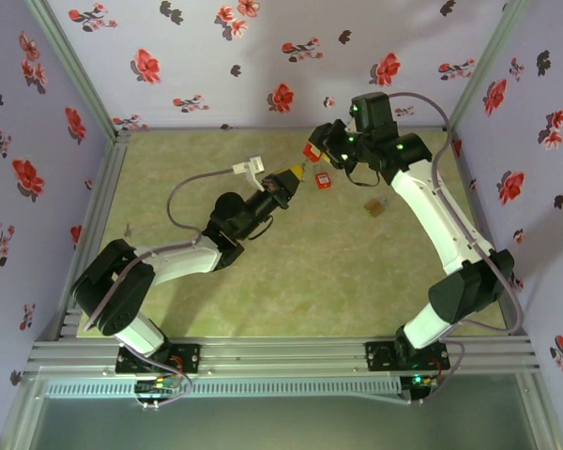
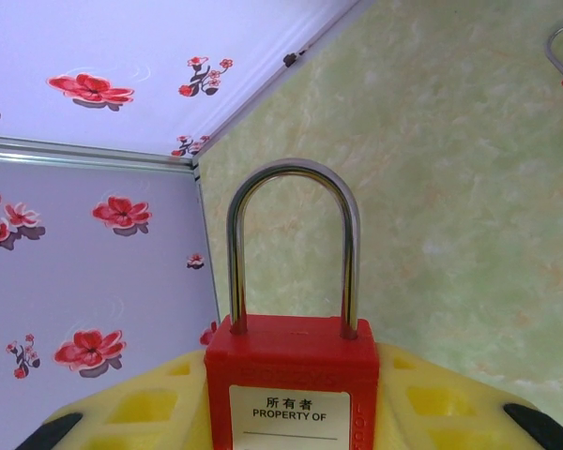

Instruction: Unlock with the key

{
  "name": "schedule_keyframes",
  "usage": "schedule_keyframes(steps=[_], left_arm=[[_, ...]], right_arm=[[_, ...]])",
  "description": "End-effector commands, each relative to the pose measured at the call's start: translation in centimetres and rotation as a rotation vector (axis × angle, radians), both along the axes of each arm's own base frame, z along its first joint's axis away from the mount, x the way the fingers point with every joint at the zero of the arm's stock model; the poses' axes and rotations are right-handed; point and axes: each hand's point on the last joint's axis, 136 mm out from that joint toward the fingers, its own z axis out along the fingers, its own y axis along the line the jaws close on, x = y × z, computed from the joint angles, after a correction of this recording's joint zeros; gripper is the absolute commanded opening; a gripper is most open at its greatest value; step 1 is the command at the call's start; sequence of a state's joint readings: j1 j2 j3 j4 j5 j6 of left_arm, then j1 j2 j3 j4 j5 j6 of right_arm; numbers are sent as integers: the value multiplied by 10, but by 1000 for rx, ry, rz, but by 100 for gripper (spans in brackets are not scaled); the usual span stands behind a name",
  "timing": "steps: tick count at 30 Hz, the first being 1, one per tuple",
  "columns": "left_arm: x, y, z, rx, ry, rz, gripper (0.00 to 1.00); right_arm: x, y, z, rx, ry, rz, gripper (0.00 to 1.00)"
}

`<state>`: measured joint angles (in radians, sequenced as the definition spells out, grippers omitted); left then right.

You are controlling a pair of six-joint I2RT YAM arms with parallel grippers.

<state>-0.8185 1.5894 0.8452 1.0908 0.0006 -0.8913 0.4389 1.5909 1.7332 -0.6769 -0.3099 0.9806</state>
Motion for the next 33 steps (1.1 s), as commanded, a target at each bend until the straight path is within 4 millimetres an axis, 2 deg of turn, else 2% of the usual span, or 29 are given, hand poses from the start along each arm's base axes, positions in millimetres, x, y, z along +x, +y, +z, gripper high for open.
schedule_keyframes(steps=[1, 10, 15, 23, 28, 33], left_arm=[[4, 4, 4, -24, 7, 39, 0], [4, -1, 23, -56, -20, 19, 0], [-3, -12, 34, -26, -53, -33, 0], [-3, -24, 36, 86, -67, -36, 0], [5, -33, 38, 153, -30, -31, 0], [4, -35, 37, 207, -85, -10, 0]], right_arm=[[-11, 8, 19, 37, -43, 21, 5], [-19, 18, 5, 25, -19, 37, 5], [-21, 19, -1, 38, -6, 32, 4], [-23, 23, -2, 45, 2, 43, 3], [-27, 31, 0, 54, 1, 50, 3], [-33, 37, 1, 115, 42, 46, 2]])
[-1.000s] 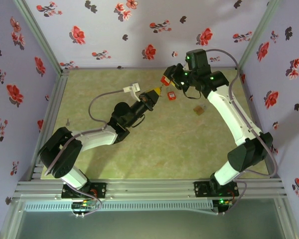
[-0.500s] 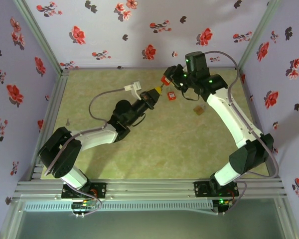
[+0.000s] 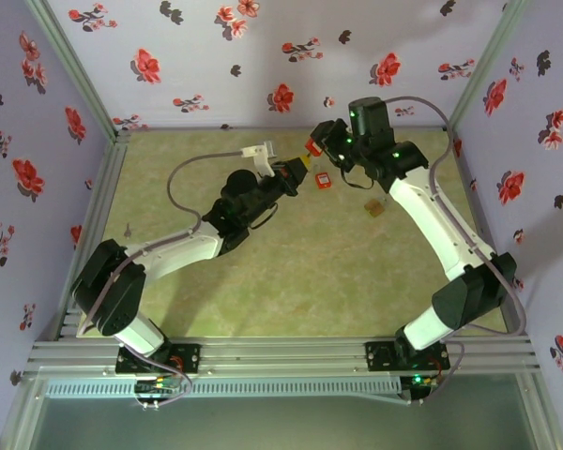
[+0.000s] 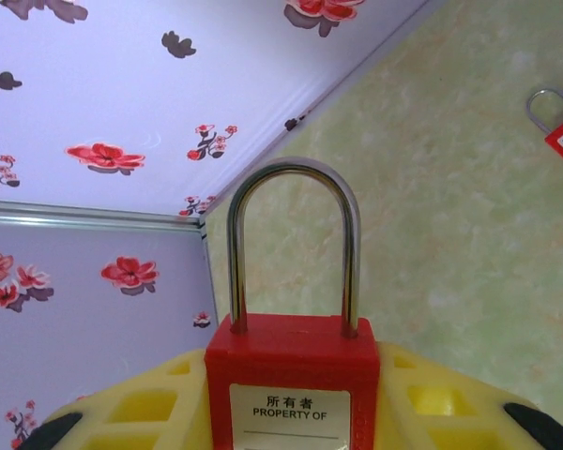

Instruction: Unlock with the key

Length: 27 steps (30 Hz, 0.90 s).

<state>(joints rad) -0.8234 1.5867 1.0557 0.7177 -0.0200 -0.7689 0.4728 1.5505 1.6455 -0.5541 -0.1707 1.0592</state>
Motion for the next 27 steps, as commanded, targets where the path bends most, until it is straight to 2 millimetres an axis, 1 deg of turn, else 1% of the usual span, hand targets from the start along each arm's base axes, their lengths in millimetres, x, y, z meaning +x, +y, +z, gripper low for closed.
schedule_keyframes(steps=[1, 4, 6, 8, 10, 13, 16, 18, 22, 24, 27], left_arm=[[-17, -15, 24, 22, -119, -57, 0], [-13, -11, 14, 17, -120, -60, 0], [-11, -8, 11, -3, -128, -57, 0], [-11, -7, 13, -14, -159, -58, 0], [-11, -14, 12, -17, -170, -82, 0], [-15, -25, 10, 14, -192, -123, 0], [-19, -26, -2, 123, -209, -127, 0], [-26, -27, -12, 225, -230, -136, 0], [-39, -32, -29, 440, -308, -143, 0], [-46, -37, -36, 544, -349, -147, 0], [-54, -41, -44, 656, -409, -143, 0]], right_arm=[[-44, 42, 1, 110, 94, 176, 2], [-48, 41, 1, 113, 108, 181, 2], [-51, 41, -1, 118, 120, 186, 2], [-54, 42, -1, 143, 131, 186, 2], [-56, 45, -2, 170, 138, 186, 2], [-57, 43, -5, 159, 146, 185, 2], [-60, 36, -14, 85, 174, 191, 1], [-64, 31, -22, 26, 203, 200, 1], [-67, 25, -38, -19, 244, 192, 0], [-67, 24, -41, -26, 252, 189, 0], [-67, 23, -43, -30, 257, 186, 0]])
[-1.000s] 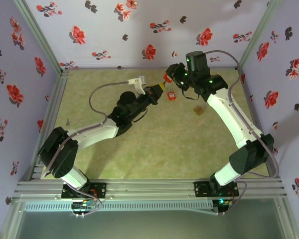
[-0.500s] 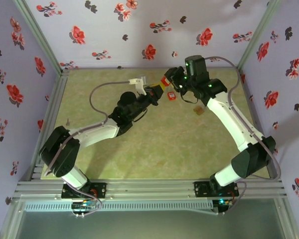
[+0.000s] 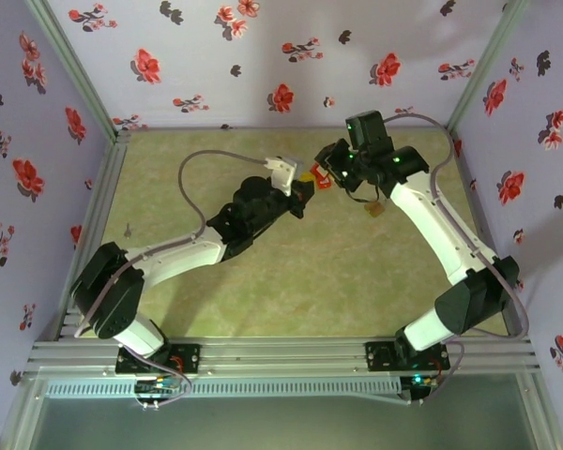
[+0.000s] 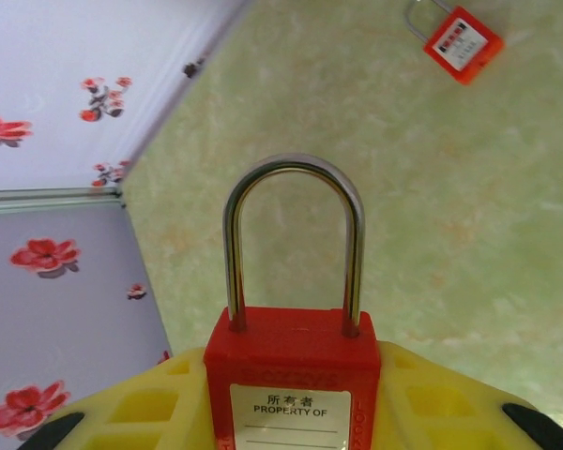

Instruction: Unlock with the key

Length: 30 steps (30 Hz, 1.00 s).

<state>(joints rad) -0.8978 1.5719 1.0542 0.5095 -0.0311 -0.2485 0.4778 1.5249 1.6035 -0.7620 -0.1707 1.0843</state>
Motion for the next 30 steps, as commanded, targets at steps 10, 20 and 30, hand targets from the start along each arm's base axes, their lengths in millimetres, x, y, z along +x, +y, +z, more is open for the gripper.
schedule_keyframes(steps=[10, 20, 30], left_arm=[[-46, -33, -4, 326, -244, -130, 0], [-57, -36, -5, 455, -372, -131, 0], [-68, -5, 11, 261, -208, -79, 69]], right_arm=[[-34, 36, -2, 61, 67, 182, 0], [-35, 32, -6, 46, 76, 179, 0], [-42, 18, -12, -34, 84, 211, 0]])
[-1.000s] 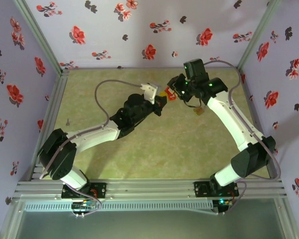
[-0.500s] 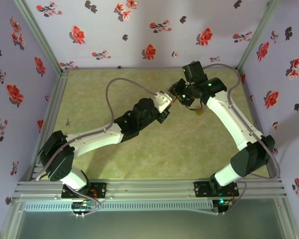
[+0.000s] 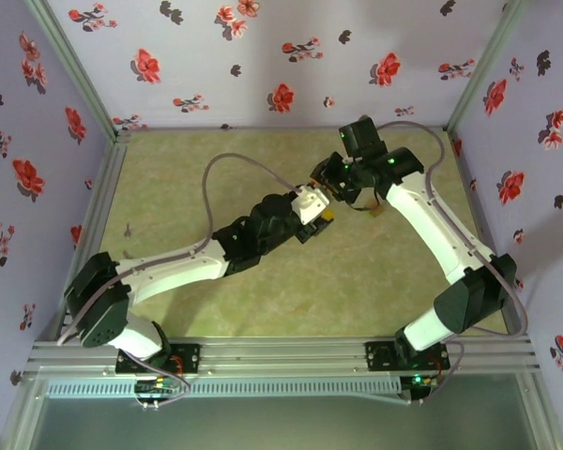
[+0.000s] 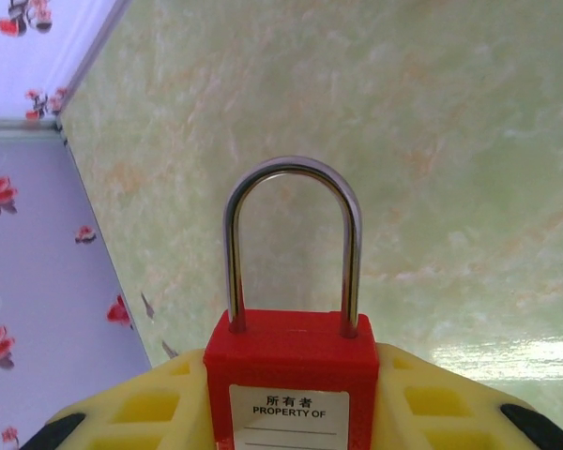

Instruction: Unlock with the key

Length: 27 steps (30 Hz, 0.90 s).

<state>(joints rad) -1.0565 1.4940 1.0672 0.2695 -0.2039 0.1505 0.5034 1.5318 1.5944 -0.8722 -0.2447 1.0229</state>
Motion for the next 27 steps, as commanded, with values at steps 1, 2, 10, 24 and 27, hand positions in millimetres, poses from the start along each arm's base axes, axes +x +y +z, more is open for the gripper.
schedule_keyframes(steps=[1, 2, 10, 24, 27], left_arm=[[-17, 8, 26, -151, 65, -32, 70], [-20, 12, 27, -177, 96, -27, 71], [-37, 59, 52, -405, 253, 40, 85], [37, 128, 54, -675, 856, 356, 80], [44, 106, 44, -684, 1023, 344, 70]], right_arm=[[-13, 7, 9, 1, -19, 98, 0], [-14, 5, 8, -11, -18, 101, 0], [-23, -8, -4, -122, 0, 157, 0], [-50, -9, 13, -255, -183, 481, 0], [-66, -1, 16, -245, -207, 603, 0]])
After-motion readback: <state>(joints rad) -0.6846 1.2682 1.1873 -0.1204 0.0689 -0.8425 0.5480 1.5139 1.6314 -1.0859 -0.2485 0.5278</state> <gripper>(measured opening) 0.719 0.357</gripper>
